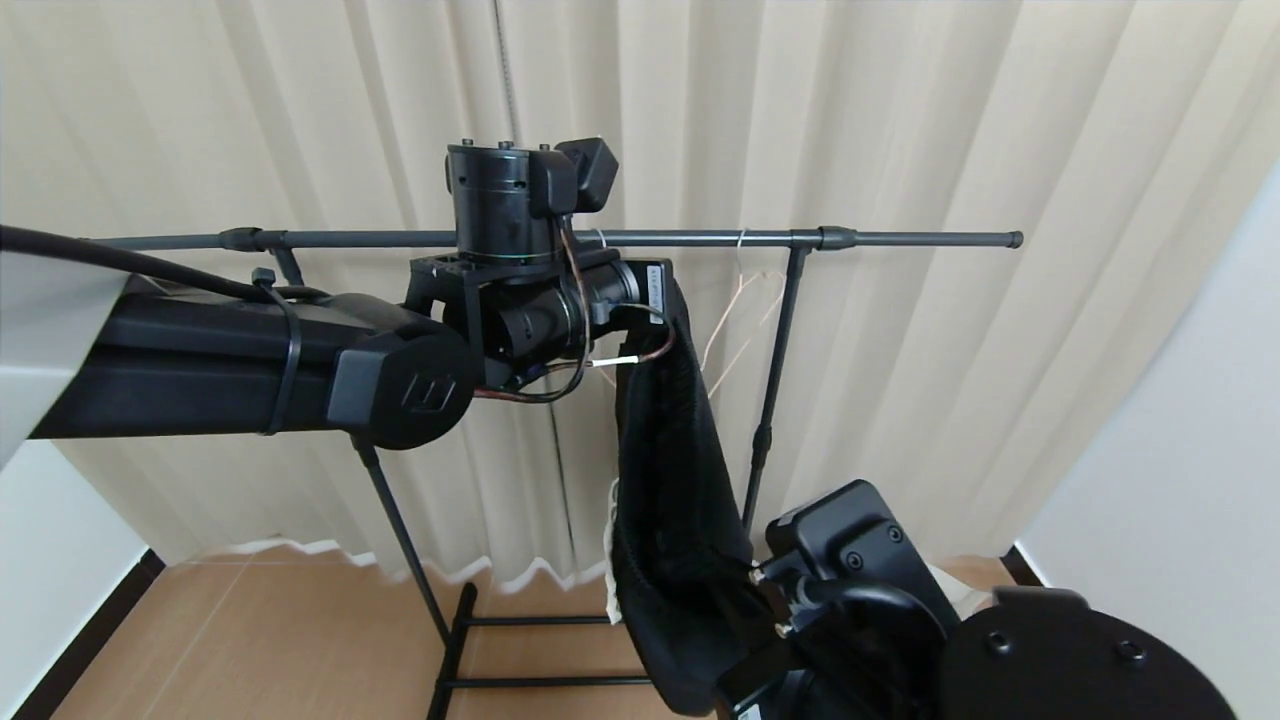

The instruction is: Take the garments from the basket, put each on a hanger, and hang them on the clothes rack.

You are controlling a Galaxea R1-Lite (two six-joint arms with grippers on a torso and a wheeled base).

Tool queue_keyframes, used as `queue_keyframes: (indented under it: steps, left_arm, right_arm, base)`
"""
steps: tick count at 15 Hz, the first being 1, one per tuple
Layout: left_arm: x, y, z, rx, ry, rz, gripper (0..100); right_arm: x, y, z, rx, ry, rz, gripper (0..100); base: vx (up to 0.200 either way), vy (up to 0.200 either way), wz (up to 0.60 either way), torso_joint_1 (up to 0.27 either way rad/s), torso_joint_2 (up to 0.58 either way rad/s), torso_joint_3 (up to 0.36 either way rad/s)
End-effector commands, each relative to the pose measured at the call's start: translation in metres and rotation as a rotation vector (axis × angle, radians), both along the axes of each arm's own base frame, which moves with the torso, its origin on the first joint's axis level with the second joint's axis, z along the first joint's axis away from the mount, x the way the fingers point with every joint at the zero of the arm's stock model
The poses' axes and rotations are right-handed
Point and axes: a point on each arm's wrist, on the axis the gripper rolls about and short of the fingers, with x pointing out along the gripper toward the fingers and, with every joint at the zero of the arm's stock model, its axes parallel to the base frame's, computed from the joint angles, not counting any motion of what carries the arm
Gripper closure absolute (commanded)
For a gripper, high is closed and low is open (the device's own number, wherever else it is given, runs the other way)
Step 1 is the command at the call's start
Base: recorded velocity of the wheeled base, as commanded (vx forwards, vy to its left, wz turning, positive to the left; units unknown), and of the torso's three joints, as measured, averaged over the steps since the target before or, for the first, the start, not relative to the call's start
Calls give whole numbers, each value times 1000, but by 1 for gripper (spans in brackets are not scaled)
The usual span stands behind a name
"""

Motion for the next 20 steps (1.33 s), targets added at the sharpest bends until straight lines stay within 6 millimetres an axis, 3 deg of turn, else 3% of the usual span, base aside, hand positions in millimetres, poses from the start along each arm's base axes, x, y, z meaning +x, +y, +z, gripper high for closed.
queue_keyframes:
  steps: [1,4,6,9,10,11,13,15,16,18,20]
  left_arm:
    - [-1,1,-1,2,3,1,100]
    - [-6,6,3,-1,1,8,100]
    - [-12,17,7,13,14,23,100]
    - [-38,47,9,144,101,42,100]
    - [-47,60,11,158,116,57,100]
    - [-48,61,11,161,118,58,100]
    - [-80,82,4,239,178,50,100]
    - [-96,91,-10,290,206,36,100]
    - [-108,93,-27,326,251,16,100]
    - [-126,91,-44,360,292,-34,100]
    - [-149,72,-61,390,343,-135,100]
  right_arm:
    - [2,8,-8,-24,8,1,100]
    - [-1,-15,0,-15,1,-19,100]
    - [6,-51,3,-70,-13,-91,100]
    - [22,-80,12,-127,-13,-205,100]
    - [37,-86,19,-135,-16,-267,100]
    - [40,-86,21,-134,-17,-274,100]
    - [106,-74,38,-100,-37,-431,100]
    - [138,-63,47,-92,-52,-471,100]
    - [160,-52,52,-66,-71,-486,100]
    - [177,-38,56,-38,-91,-490,100]
    - [196,-22,54,-23,-104,-487,100]
  base:
    - [0,0,0,0,0,0]
    - [0,0,0,0,0,0]
    - [0,0,0,0,0,0]
    - [0,0,0,0,0,0]
    - [0,0,0,0,0,0]
    - [0,0,0,0,0,0]
    - [0,0,0,0,0,0]
    - [0,0,0,0,0,0]
    - [0,0,0,0,0,0]
    - [0,0,0,0,0,0]
    - [0,0,0,0,0,0]
